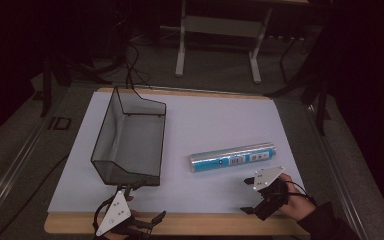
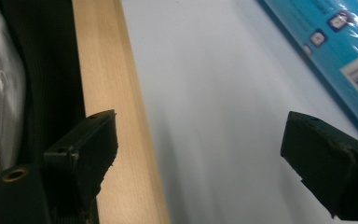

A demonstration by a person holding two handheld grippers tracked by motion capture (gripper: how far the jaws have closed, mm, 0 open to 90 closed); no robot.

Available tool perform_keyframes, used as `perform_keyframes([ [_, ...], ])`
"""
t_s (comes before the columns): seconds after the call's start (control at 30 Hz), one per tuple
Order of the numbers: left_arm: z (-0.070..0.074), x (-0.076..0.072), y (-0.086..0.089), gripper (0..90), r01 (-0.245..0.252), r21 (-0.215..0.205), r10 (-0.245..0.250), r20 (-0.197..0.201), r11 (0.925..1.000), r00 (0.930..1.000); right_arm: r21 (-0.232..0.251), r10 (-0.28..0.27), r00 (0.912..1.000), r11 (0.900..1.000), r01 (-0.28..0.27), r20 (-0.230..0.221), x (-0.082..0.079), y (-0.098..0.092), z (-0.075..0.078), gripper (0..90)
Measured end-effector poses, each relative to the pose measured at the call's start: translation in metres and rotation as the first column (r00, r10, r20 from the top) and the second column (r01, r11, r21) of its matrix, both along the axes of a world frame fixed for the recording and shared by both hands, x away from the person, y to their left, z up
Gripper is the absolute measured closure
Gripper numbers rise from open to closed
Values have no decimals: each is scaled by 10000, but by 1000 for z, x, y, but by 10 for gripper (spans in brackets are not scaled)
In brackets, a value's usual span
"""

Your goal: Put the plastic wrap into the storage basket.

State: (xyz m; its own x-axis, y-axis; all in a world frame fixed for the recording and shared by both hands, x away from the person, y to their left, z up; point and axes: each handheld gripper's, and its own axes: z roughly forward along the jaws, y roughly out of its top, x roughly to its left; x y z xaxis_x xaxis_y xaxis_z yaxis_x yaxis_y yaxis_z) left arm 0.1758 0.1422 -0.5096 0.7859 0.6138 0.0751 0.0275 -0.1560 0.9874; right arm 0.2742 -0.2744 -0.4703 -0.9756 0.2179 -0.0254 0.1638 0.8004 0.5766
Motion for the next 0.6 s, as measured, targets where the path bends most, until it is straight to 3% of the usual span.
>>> perform_keyframes([
  [0.03, 0, 1, 0, 1, 2, 42, -2, -29, 10000, 10000, -88, -296, 9996, 9995, 296, -37, 4, -1, 4, 107],
  [0.2, -2, 2, -2, 1, 87, 39, -86, -122, 10000, 9999, -535, -342, 9992, 9979, 352, 201, 11, -1, 9, 101],
  [0.27, -2, 2, -2, 1, 103, 21, -102, -137, 9999, 9999, -627, -270, 9995, 9976, 281, 186, 13, 0, 11, 100],
  [0.3, -2, 2, -2, 1, 144, -9, -144, -148, 9999, 9998, -1145, -21, 9991, 9934, 69, 424, 17, 5, 17, 96],
  [0.5, -1, 2, -1, 1, 177, -31, -177, -173, 9998, 9997, -1383, 261, 9967, 9903, -153, 768, 22, 13, 25, 96],
  [0.53, -1, 1, -1, 1, 192, -25, -192, -168, 9998, 9997, -1529, 431, 9929, 9879, -259, 1105, 27, 18, 29, 96],
  [0.6, -1, 1, -1, 1, 244, -11, -244, -175, 9997, 9995, -1606, 522, 9914, 9865, -324, 1202, 31, 21, 30, 96],
])
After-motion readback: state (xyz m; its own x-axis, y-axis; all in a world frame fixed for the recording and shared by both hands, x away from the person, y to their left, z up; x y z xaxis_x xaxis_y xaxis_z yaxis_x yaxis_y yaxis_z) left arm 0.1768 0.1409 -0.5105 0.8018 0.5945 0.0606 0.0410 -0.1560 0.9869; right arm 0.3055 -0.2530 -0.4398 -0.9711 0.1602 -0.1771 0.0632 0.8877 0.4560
